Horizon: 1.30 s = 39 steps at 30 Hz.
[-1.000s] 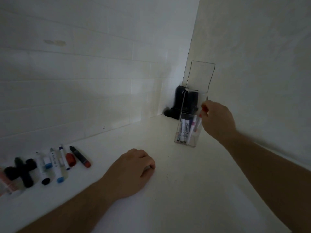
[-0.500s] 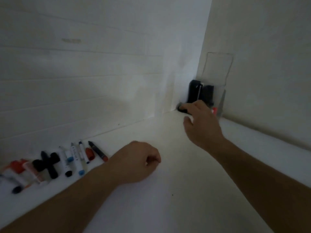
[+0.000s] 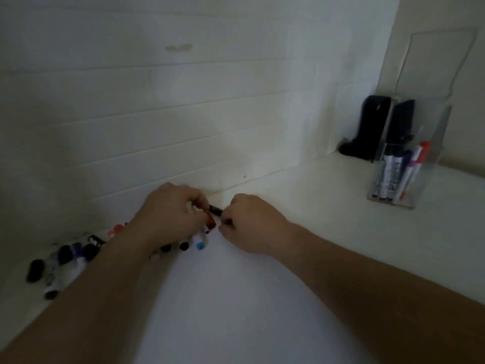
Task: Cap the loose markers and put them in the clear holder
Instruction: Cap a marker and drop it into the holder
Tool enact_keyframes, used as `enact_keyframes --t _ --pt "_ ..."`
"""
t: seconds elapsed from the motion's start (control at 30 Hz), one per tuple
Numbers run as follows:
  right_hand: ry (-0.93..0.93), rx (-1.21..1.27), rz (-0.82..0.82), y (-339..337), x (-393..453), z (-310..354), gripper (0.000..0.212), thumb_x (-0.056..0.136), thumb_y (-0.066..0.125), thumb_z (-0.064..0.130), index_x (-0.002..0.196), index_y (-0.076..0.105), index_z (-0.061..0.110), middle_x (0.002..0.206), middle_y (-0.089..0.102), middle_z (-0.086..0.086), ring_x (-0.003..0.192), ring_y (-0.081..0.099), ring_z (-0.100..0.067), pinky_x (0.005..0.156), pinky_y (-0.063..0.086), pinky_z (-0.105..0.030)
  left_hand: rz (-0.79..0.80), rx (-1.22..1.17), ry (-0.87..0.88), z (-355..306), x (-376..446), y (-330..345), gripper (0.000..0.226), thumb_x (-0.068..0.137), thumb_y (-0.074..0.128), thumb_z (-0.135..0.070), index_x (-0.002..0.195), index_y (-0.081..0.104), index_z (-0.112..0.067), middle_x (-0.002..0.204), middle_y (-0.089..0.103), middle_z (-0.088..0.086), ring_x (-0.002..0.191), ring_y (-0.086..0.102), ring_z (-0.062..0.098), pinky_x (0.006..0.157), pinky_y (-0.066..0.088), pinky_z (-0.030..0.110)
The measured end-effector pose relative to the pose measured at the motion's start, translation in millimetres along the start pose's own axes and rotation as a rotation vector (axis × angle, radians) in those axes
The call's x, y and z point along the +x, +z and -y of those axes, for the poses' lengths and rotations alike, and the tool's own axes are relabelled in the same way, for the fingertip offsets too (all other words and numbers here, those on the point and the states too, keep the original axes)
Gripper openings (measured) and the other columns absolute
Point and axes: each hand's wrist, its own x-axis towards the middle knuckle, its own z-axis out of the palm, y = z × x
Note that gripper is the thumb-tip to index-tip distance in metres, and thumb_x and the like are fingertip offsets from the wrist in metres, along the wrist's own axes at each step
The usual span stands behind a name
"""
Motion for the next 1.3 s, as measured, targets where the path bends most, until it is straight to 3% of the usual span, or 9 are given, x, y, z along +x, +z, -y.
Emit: enact_keyframes --t 0.17,0.33,0.5,0.6,0.8,0.9,0.97,1.07,1.3 --pt "0.193 -0.061 -0.040 -11 -10 -32 0.014 0.098 0.051 0.031 0.103 0.056 0.019 0.095 0.051 -0.006 0.091 0.057 -0.028 0.069 0.037 -0.033 0.110 0.236 0.087 0 6 12 0.036 0.069 0.056 -0.053 0.103 0.067 -0.049 0.104 0.065 -0.020 0.110 0.049 0.019 0.098 0.042 0.043" --pt "0.388 -0.022 0.002 -42 -43 -84 0.014 0.097 0.045 0.027 0.106 0.033 0.026 0.089 0.055 -0.002 0.075 0.056 -0.023 0.064 0.044 -0.036 0.092 0.293 0.146 -13 10 20 0.025 0.085 0.059 -0.053 0.109 0.068 -0.048 0.111 0.062 -0.016 0.111 0.049 0.019 0.092 0.035 0.038" --pt "0.427 -0.019 -0.046 -44 -75 -118 0.031 0.102 0.042 0.038 0.131 0.039 0.029 0.093 0.061 -0.001 0.075 0.059 -0.021 0.070 0.054 -0.039 0.102 0.390 0.191 -25 13 30 0.031 0.089 0.051 -0.065 0.108 0.068 -0.049 0.113 0.058 -0.018 0.111 0.051 0.014 0.094 0.032 0.038" --pt "0.369 0.095 -0.159 -37 -79 -125 0.033 0.101 0.048 0.049 0.128 0.046 0.030 0.089 0.060 0.005 0.077 0.058 -0.018 0.070 0.050 -0.037 0.034 0.424 0.248 -40 14 35 0.036 0.088 0.043 -0.065 0.103 0.068 -0.043 0.106 0.063 -0.019 0.107 0.055 0.016 0.090 0.034 0.038" --pt "0.378 0.247 -0.393 -40 -81 -135 0.012 0.103 0.050 0.037 0.103 0.056 0.027 0.086 0.061 0.003 0.077 0.057 -0.019 0.069 0.049 -0.039 0.052 -0.272 0.134 -102 20 52 0.005 0.095 0.065 -0.031 0.094 0.061 -0.033 0.086 0.074 -0.012 0.069 0.069 0.004 0.059 0.051 0.018" --pt "0.417 0.231 -0.432 -45 -85 -142 0.009 0.100 0.057 0.029 0.109 0.060 0.028 0.093 0.062 0.003 0.082 0.058 -0.020 0.071 0.048 -0.036 0.014 -0.484 0.049 -114 26 81 0.021 0.093 0.065 -0.017 0.099 0.063 -0.036 0.096 0.075 -0.015 0.079 0.071 0.005 0.077 0.059 0.031" --pt "0.393 0.222 -0.406 -48 -88 -142 0.017 0.102 0.053 0.032 0.119 0.058 0.030 0.093 0.063 0.002 0.079 0.058 -0.017 0.069 0.048 -0.034 -0.036 -0.531 0.006 -115 28 97 0.024 0.091 0.065 -0.014 0.101 0.066 -0.036 0.100 0.074 -0.017 0.089 0.070 0.003 0.089 0.056 0.033" --pt "0.303 0.187 -0.345 -48 -90 -134 0.031 0.105 0.042 0.044 0.132 0.055 0.036 0.095 0.064 0.004 0.083 0.059 -0.015 0.075 0.050 -0.035 -0.089 -0.445 -0.003 -117 25 104 0.020 0.091 0.068 -0.021 0.106 0.069 -0.034 0.102 0.071 -0.022 0.098 0.064 -0.007 0.085 0.044 0.014" --pt "0.196 0.116 -0.290 -37 -85 -131 0.028 0.104 0.047 0.041 0.125 0.064 0.036 0.087 0.054 0.008 0.082 0.052 -0.012 0.074 0.044 -0.030 -0.073 -0.441 0.009 -117 22 103 0.022 0.092 0.067 -0.019 0.108 0.068 -0.035 0.104 0.071 -0.021 0.099 0.063 -0.008 0.080 0.036 0.003"
